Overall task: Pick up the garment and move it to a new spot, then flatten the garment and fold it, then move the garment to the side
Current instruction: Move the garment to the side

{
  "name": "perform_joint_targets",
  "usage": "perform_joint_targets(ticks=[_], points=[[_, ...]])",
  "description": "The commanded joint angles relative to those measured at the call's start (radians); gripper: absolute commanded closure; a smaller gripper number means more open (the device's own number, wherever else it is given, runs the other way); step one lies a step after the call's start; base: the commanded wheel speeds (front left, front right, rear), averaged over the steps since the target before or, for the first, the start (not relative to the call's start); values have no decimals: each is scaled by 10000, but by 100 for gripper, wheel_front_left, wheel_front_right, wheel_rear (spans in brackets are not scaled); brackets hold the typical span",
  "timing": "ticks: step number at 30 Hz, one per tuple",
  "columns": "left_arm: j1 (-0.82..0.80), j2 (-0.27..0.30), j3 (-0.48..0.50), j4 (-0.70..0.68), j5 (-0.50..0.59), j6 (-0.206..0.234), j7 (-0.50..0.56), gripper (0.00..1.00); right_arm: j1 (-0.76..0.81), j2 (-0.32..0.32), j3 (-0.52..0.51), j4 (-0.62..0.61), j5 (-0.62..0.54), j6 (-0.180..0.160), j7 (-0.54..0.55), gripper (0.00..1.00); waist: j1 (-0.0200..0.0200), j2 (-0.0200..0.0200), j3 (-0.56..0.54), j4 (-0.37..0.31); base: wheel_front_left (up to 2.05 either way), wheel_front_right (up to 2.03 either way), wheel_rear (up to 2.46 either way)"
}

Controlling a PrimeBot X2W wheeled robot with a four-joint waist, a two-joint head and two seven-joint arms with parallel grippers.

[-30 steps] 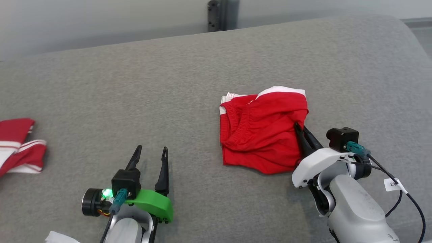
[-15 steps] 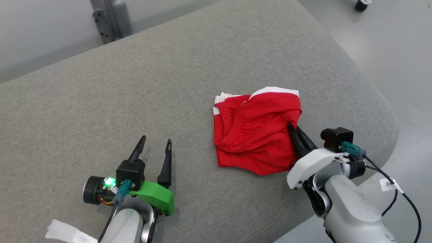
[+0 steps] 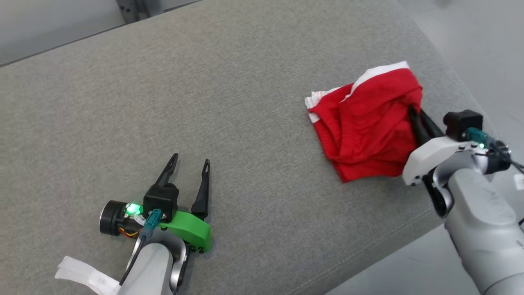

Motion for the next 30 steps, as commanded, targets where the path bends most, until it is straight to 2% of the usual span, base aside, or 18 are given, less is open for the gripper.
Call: perform_joint_targets(ticks=[1, 12, 13, 14, 15, 19, 23, 26, 30], points=[[-224, 65, 26, -37, 84, -38, -1, 0, -303, -274, -153, 185, -164, -8, -4, 100, 0, 0, 523, 807, 0, 0, 0], [-496, 63, -163, -235, 162, 12, -1, 0, -1959, -2025, -2250, 2287, -1608, -9, -2, 100, 0, 0, 1123, 2288, 0, 0, 0], [-516, 63, -176, -251, 164, 20, -1, 0, -2019, -2129, -2454, 2406, -1753, -9, -4, 76, 0, 0, 1161, 2374, 0, 0, 0], [-533, 63, -174, -258, 173, 22, -1, 0, -2106, -2293, -2767, 2534, -1926, -9, -4, 47, 0, 0, 1203, 2475, 0, 0, 0], [-546, 63, -168, -269, 177, 29, -1, 0, -2169, -2399, -2999, 2589, -2115, -11, -4, 0, 0, 0, 1225, 2538, 0, 0, 0], [-525, 65, -93, -257, 198, 64, -1, 0, -2147, -2503, -4379, 2362, -2892, -10, -4, 0, 0, 0, 1247, 2727, 0, 0, 0], [-392, 69, -11, -272, 209, 147, 2, 0, -1851, -1994, -5420, 1419, -3625, -10, -4, 0, 0, 0, 1074, 2806, 0, 0, 0], [-232, 68, 64, -335, 87, 233, 2, 0, -1617, -1404, -5599, 504, -3861, -10, -4, 0, 0, 0, 850, 2836, 0, 0, 0], [-32, 63, 185, -431, -93, 360, 1, 0, -1036, -587, -5276, -698, -3783, -10, -2, 0, 0, 0, 478, 2938, 0, 0, 0]])
